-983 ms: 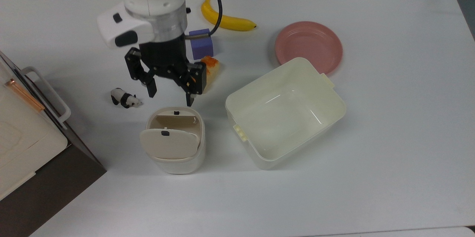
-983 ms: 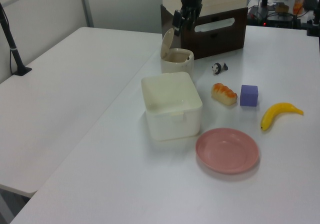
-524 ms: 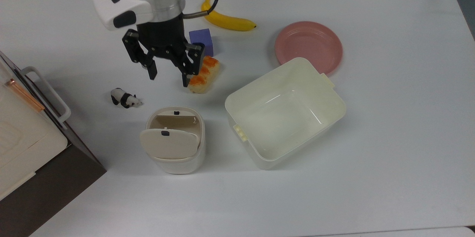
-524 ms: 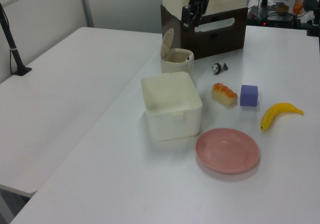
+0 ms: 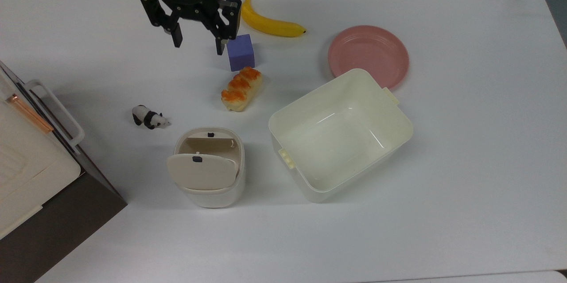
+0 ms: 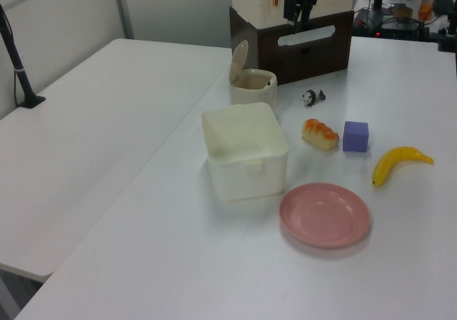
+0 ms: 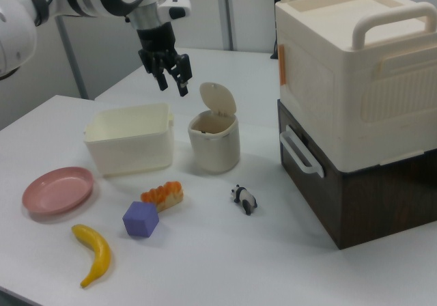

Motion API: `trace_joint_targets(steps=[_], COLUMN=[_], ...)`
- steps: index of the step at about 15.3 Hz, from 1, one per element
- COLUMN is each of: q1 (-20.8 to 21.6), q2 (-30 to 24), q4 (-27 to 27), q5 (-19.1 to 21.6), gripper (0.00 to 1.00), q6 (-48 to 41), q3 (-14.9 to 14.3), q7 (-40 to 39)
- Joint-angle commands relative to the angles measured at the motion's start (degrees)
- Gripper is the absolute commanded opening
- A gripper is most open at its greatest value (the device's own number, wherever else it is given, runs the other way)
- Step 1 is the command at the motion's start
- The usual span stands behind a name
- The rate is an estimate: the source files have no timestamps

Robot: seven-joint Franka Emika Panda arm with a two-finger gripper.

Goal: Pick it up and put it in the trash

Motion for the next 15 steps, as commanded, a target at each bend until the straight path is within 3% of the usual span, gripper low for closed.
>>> trace_joint_targets(steps=[1, 15], q1=[-0.66, 0.04], q2=[-6.12, -12.28], q4=[-8.57, -14.55], q5=[0.91, 2.40], gripper=[0.72, 0.70], q6=[0.39, -1.54], q3=[0.49, 0.67], q7=[-2.35, -2.88])
